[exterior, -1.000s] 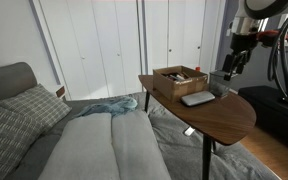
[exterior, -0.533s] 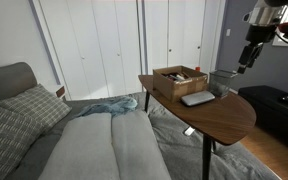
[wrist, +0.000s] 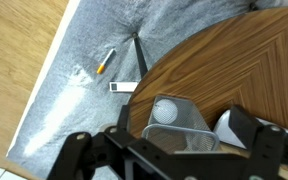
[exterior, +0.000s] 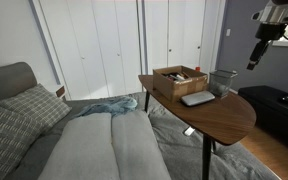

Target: Pour the white ball out of the basket and into the brown box

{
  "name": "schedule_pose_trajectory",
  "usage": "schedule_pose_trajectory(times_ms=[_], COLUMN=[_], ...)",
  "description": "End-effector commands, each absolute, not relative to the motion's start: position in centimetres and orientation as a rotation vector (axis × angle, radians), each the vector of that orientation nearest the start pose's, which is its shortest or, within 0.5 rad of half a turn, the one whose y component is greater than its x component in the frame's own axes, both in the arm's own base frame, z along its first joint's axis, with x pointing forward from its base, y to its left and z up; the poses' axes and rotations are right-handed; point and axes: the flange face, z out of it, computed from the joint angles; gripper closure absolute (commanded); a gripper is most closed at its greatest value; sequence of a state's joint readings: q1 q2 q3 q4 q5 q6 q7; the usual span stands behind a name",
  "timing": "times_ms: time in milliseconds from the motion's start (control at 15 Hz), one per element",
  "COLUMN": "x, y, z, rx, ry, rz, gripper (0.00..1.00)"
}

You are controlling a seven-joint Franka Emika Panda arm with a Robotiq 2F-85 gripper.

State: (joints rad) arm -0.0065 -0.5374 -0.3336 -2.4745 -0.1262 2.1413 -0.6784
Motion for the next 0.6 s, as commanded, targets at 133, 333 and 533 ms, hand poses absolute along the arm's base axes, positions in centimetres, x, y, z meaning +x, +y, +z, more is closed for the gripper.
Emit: schedule_pose_trajectory(times_ms=[133,333,533], x=[38.3,38.5,39.8], y=[-15.2,-17.0,-18.9], z=[48.9,48.8,48.2], rx=[-3.111,-3.1,-3.066], ry=[-0.651,-0.659,-0.643], rz=[-0.287,-0.267,-0.279], gripper=[0.0,0.0,0.0])
